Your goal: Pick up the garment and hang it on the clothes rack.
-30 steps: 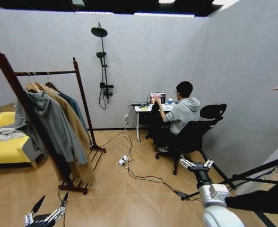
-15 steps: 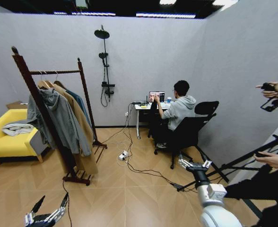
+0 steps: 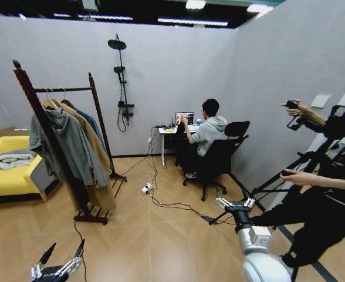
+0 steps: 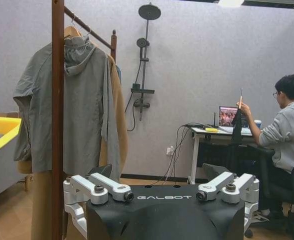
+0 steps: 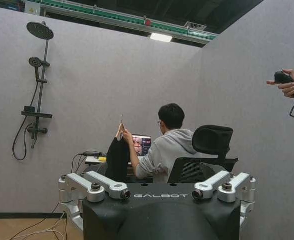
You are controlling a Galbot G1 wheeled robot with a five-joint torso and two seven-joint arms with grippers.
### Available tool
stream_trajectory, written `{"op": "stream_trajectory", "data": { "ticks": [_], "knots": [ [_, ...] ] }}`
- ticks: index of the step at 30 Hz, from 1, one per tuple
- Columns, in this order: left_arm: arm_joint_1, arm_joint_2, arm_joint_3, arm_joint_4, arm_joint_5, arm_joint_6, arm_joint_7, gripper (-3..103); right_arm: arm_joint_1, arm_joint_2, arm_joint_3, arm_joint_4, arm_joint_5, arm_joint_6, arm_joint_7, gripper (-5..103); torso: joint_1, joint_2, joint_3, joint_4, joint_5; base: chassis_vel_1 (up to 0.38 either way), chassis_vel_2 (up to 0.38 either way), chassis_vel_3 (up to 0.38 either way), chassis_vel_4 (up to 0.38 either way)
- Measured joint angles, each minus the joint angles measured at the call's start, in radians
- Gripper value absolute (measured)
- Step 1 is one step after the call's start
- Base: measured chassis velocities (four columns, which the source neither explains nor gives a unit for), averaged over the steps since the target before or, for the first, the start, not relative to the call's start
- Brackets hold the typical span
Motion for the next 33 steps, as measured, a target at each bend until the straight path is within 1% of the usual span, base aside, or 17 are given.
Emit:
{"op": "stream_trajectory", "data": {
  "ticks": [8, 10, 11, 13, 14, 15, 17, 19, 21, 22, 24, 33],
  "knots": [
    [0.0, 0.0, 0.0, 0.0, 0.0, 0.0, 0.0, 100, -0.014, 0.003, 0.017, -0.003, 0.023, 0.015, -0.007, 100, 0.001, -0.001, 0.0, 0.0, -0.0001, 0.0, 0.0, 0.0, 0.0],
    [0.0, 0.0, 0.0, 0.0, 0.0, 0.0, 0.0, 100, -0.031, 0.003, 0.041, 0.006, 0.061, 0.015, -0.032, 100, 0.001, -0.001, 0.0, -0.0001, -0.0001, 0.0, 0.0, 0.0, 0.0],
    [0.0, 0.0, 0.0, 0.0, 0.0, 0.0, 0.0, 100, -0.031, 0.003, 0.041, 0.006, 0.061, 0.015, -0.032, 100, 0.001, -0.001, 0.0, -0.0001, -0.0001, 0.0, 0.0, 0.0, 0.0],
    [0.0, 0.0, 0.0, 0.0, 0.0, 0.0, 0.0, 100, -0.045, 0.004, 0.056, 0.011, 0.107, 0.016, -0.041, 100, 0.001, -0.001, 0.0, 0.0, -0.0001, 0.0, 0.0, 0.0, 0.0],
    [0.0, 0.0, 0.0, 0.0, 0.0, 0.0, 0.0, 100, -0.045, 0.004, 0.056, 0.011, 0.107, 0.016, -0.041, 100, 0.001, -0.001, 0.0, 0.0, -0.0001, 0.0, 0.0, 0.0, 0.0],
    [0.0, 0.0, 0.0, 0.0, 0.0, 0.0, 0.0, 100, -0.053, 0.004, 0.063, 0.014, 0.128, 0.016, -0.048, 100, 0.001, -0.001, 0.0, 0.0, 0.0, 0.0, 0.0, 0.0, 0.0],
    [0.0, 0.0, 0.0, 0.0, 0.0, 0.0, 0.0, 100, -0.076, 0.003, 0.091, 0.024, 0.155, 0.003, -0.073, 100, 0.001, 0.0, 0.0, -0.0001, -0.0001, 0.0, 0.0, 0.0, 0.0],
    [0.0, 0.0, 0.0, 0.0, 0.0, 0.0, 0.0, 100, -0.08, 0.002, 0.097, 0.025, 0.158, 0.001, -0.078, 100, 0.001, 0.0, 0.0, 0.0, -0.0002, 0.0, 0.0, 0.0, 0.0],
    [0.0, 0.0, 0.0, 0.0, 0.0, 0.0, 0.0, 100, -0.097, -0.006, 0.135, 0.029, 0.202, -0.006, -0.104, 100, 0.001, 0.0, 0.0, -0.0001, 0.0, 0.0, 0.0, 0.0, 0.0],
    [0.0, 0.0, 0.0, 0.0, 0.0, 0.0, 0.0, 100, -0.097, -0.006, 0.135, 0.029, 0.202, -0.006, -0.104, 100, 0.001, 0.0, 0.0, -0.0001, 0.0, 0.0, 0.0, 0.0, 0.0],
    [0.0, 0.0, 0.0, 0.0, 0.0, 0.0, 0.0, 100, -0.113, -0.017, 0.167, 0.04, 0.254, -0.028, -0.122, 100, 0.001, 0.0, 0.0, -0.0001, 0.0, 0.0, 0.0, 0.0, 0.0],
    [0.0, 0.0, 0.0, 0.0, 0.0, 0.0, 0.0, 100, -0.12, -0.021, 0.183, 0.041, 0.261, -0.035, -0.133, 100, 0.001, 0.0, 0.0, 0.0, 0.0, 0.0, 0.0, 0.0, 0.0]
  ]
}}
